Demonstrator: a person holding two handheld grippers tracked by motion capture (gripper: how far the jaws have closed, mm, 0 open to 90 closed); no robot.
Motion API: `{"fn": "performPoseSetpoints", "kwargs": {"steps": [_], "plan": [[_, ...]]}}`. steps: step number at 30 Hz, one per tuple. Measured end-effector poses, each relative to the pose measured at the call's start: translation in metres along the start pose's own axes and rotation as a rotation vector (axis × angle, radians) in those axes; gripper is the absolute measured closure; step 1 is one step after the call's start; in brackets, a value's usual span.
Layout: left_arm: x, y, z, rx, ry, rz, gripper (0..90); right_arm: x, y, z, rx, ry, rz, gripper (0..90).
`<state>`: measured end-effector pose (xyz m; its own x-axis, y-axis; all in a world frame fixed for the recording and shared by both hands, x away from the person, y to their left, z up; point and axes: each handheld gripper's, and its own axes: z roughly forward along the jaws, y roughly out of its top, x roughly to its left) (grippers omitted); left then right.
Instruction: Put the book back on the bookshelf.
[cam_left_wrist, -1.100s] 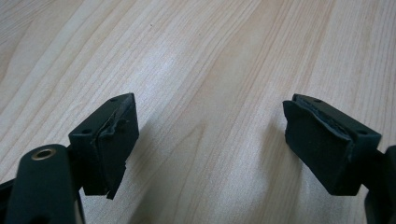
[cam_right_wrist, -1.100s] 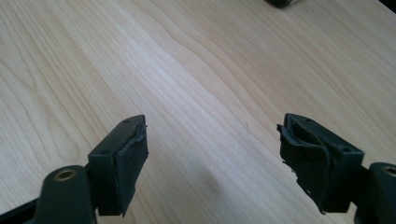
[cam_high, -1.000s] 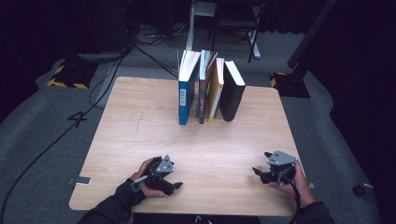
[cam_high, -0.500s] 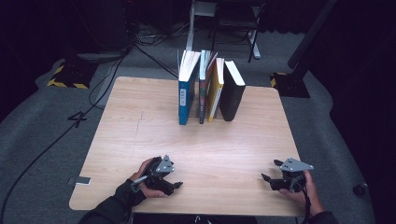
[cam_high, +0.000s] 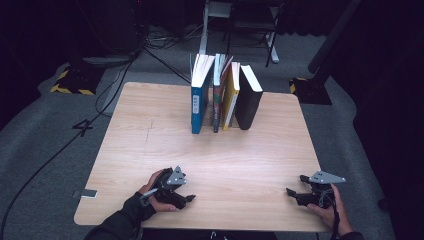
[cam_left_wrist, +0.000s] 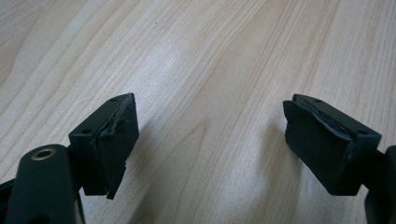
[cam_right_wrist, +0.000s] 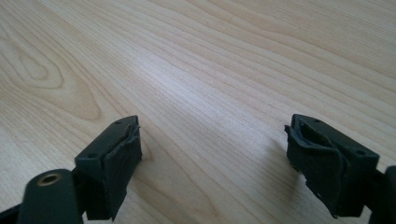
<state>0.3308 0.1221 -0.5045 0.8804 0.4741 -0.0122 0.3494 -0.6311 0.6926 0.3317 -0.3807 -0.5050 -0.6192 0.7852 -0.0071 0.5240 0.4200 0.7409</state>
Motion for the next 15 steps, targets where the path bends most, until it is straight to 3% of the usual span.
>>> {"fn": "performPoseSetpoints", "kwargs": {"steps": [15], "plan": [[0.0005, -0.0003, -0.0001, 0.000, 0.004, -0.003, 17.3, 0.0004, 0.0003, 0.0002, 0.001, -0.002, 0.002, 17.9]]}}
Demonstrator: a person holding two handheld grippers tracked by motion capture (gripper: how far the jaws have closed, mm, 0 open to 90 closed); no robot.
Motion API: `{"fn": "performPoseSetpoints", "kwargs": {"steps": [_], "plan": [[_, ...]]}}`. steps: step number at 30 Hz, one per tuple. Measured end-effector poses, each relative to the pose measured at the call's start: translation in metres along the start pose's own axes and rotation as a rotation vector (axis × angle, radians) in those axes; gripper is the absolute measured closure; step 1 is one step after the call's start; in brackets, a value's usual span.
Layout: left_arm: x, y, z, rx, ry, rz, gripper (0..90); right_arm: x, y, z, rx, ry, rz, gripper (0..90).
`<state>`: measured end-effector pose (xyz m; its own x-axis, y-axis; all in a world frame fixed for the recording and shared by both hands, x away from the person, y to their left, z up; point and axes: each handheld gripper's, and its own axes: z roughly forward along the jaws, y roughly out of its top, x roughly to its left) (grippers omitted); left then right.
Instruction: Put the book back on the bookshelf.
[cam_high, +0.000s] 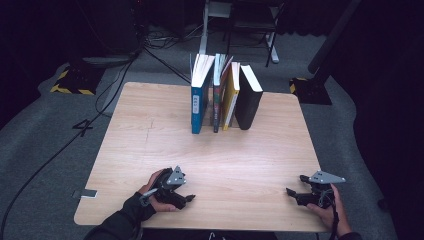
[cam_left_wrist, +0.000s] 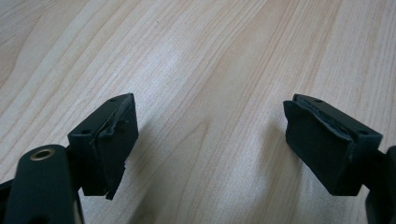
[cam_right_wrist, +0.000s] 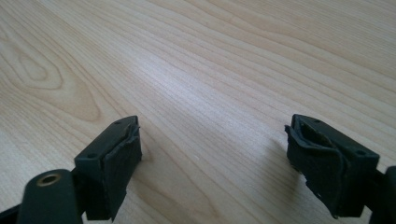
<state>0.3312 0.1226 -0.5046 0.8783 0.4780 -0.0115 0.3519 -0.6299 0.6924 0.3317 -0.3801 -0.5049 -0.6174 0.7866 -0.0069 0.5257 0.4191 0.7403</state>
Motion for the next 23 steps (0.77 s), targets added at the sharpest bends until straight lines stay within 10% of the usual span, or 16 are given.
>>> {"fn": "performPoseSetpoints", "kwargs": {"steps": [23], "plan": [[0.0019, 0.0008, 0.0009, -0.001, -0.012, 0.003, 16.9, 0.0002, -0.0001, -0.0001, -0.001, -0.001, -0.002, 18.0]]}}
